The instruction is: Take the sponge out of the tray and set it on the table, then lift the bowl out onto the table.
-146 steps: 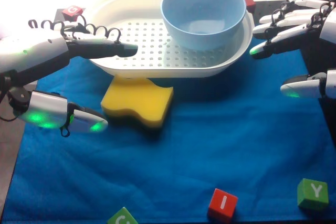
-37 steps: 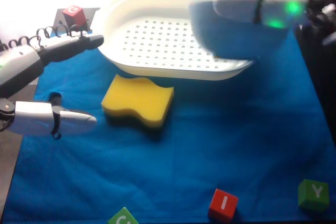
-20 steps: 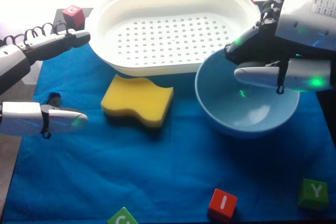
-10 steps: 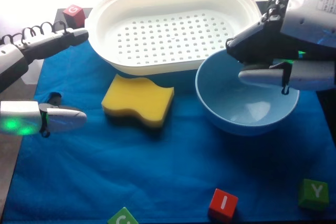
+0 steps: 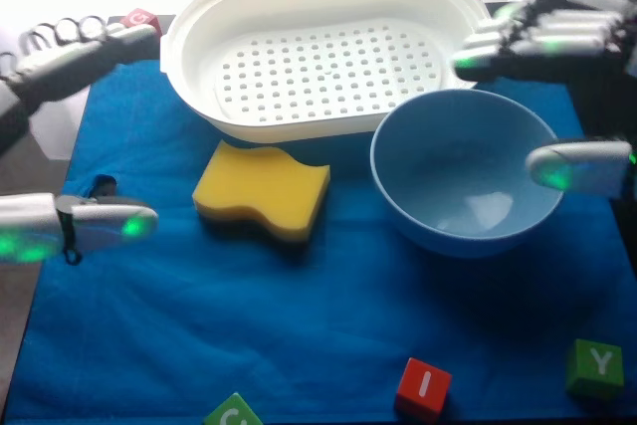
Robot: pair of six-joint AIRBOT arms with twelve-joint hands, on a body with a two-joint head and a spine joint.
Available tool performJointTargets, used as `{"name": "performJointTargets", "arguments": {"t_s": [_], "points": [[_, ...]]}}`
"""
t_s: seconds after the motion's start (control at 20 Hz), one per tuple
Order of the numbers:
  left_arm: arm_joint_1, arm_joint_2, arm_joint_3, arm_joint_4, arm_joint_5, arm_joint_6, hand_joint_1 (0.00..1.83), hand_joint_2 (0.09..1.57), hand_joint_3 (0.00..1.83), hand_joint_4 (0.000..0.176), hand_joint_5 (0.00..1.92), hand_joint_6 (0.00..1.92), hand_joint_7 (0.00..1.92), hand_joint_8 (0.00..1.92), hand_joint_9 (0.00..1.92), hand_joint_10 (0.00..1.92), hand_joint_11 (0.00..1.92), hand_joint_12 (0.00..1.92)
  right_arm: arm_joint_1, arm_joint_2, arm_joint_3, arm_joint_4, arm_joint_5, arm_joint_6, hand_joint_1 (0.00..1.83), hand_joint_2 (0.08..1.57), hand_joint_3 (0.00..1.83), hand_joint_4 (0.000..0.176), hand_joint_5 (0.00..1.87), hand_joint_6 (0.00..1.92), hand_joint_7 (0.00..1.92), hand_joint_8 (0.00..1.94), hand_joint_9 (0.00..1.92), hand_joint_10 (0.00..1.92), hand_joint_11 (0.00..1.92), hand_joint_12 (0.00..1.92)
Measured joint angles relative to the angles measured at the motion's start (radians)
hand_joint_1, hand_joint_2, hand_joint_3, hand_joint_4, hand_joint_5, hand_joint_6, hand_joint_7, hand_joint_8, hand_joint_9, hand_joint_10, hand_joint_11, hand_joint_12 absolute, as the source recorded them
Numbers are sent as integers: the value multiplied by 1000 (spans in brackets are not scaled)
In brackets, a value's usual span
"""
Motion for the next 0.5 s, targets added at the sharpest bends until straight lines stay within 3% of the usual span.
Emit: {"name": "performJointTargets", "arguments": {"t_s": [0.05, 0.1, 0.15, 0.2, 0.25, 0.3, 0.4, 0.45, 0.5], "points": [[7, 0, -3, -12, -19, -1, 810, 867, 0, 101, 190, 6, 48, 0, 0, 0, 0, 0, -29, 0, -3, 26, 18, 0, 218, 1257, 3, 28, 327, 0, 302, 2, 178, 10, 0, 220], [28, 0, -13, -31, -59, -2, 783, 858, 0, 87, 175, 1, 65, 7, 0, 0, 22, 10, -61, 1, -10, 68, 47, 0, 216, 1260, 3, 42, 302, 0, 271, 0, 156, 1, 3, 198], [51, 0, -23, -45, -93, -2, 783, 858, 0, 87, 175, 1, 65, 7, 0, 0, 22, 10, -84, 4, -15, 101, 79, 0, 216, 1260, 3, 42, 302, 0, 271, 0, 156, 1, 3, 198], [80, 3, -37, -53, -129, -4, 754, 858, 0, 41, 120, 0, 47, 0, 0, 0, 0, 0, -111, 14, -22, 136, 119, 0, 259, 1245, 0, 54, 298, 0, 253, 0, 152, 1, 0, 203], [98, 10, -46, -58, -141, -4, 754, 858, 0, 41, 120, 0, 47, 0, 0, 0, 0, 0, -124, 21, -24, 151, 140, 0, 259, 1245, 0, 54, 298, 0, 253, 0, 152, 1, 0, 203], [126, 18, -50, -71, -170, -5, 721, 873, 0, 49, 103, 0, 33, 0, 0, 0, 24, 11, -148, 36, -36, 181, 166, 0, 277, 1222, 0, 70, 269, 0, 219, 0, 119, 0, 0, 171], [171, 32, -63, -131, -218, -4, 714, 874, 0, 53, 105, 1, 35, 1, 0, 0, 31, 15, -189, 49, -42, 208, 198, 0, 289, 1225, 0, 61, 258, 0, 205, 1, 108, 1, 0, 124], [196, 39, -75, -164, -241, -5, 693, 883, 2, 81, 93, 0, 8, 0, 0, 0, 5, 5, -212, 55, -48, 222, 202, 0, 297, 1236, 2, 61, 238, 0, 186, 0, 102, 0, 7, 114], [209, 40, -78, -175, -252, -5, 693, 883, 2, 81, 93, 0, 8, 0, 0, 0, 5, 5, -224, 58, -50, 228, 203, -1, 297, 1236, 2, 61, 238, 0, 186, 0, 102, 0, 7, 114]]}}
